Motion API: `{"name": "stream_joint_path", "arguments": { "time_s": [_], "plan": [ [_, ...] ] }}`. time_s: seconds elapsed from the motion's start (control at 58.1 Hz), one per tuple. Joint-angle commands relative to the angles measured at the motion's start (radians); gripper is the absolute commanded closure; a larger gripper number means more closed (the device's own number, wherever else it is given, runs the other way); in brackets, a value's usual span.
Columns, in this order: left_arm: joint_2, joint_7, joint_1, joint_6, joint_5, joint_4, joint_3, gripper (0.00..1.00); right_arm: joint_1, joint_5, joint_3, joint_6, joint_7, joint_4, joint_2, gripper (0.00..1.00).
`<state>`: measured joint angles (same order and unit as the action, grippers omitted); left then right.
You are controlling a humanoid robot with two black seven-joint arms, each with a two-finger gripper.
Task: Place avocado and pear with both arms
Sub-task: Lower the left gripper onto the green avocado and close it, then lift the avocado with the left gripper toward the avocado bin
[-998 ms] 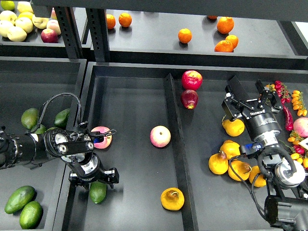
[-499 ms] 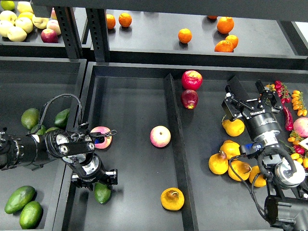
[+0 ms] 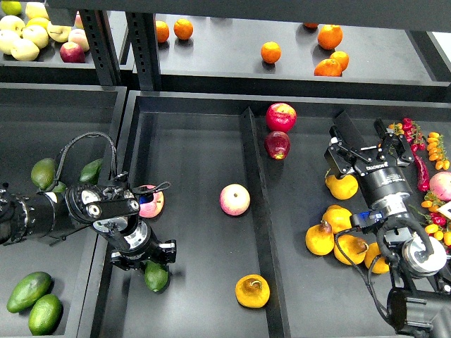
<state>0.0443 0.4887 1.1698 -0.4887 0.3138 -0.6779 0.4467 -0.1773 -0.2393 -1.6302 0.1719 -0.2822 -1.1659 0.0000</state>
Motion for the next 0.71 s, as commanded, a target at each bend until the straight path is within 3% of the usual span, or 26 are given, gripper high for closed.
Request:
{"name": "stream_joint_path", "arguments": {
  "time_s": [0.0,0.361,0.688],
  "plan": [
    [0.043,0.000,0.042,0.000,-0.001,0.004,-0.055,0.78,-0.001,0.000,0.009,0.000,0.000,0.000,0.000,0.01],
    [0.267,0.000,0.139,0.000,-0.001,0.041,-0.154,0.77,-0.001,0.000,0.013,0.000,0.000,-0.001,0.000,0.01],
    [0.411,0.000,0.059,0.000,0.001,0.101,-0.155,0.76,-0.001,0.000,0.030,0.000,0.000,0.002,0.000,0.01]
  ]
}}
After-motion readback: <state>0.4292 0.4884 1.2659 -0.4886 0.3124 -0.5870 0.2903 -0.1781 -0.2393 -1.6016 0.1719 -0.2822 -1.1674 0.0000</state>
